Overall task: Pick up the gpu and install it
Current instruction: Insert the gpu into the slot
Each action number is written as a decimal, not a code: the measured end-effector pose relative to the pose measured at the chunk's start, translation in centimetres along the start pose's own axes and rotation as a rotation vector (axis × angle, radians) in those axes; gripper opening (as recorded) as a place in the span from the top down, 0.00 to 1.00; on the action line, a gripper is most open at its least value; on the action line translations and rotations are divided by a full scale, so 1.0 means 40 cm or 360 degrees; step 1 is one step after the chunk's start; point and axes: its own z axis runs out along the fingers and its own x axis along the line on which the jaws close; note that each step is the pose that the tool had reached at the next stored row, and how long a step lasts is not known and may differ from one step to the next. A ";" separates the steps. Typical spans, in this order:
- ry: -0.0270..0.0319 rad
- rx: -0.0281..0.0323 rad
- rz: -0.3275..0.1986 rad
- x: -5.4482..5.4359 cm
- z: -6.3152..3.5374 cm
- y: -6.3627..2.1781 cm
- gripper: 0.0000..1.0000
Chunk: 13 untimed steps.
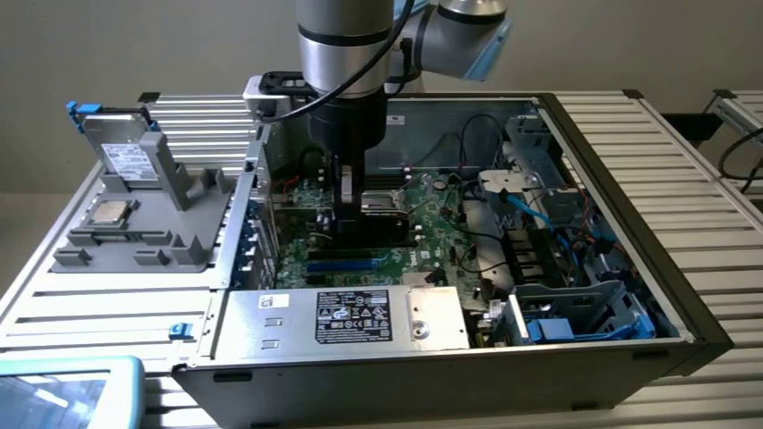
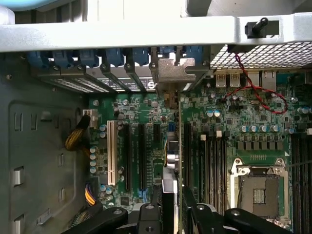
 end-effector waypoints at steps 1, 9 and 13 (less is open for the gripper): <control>0.00046 0.00002 -0.0001 0.000 0.003 0.000 0.73; 0.00285 0.00003 -0.0002 -0.004 0.014 0.002 0.73; 0.00300 0.00006 -0.0002 -0.011 0.020 0.002 0.73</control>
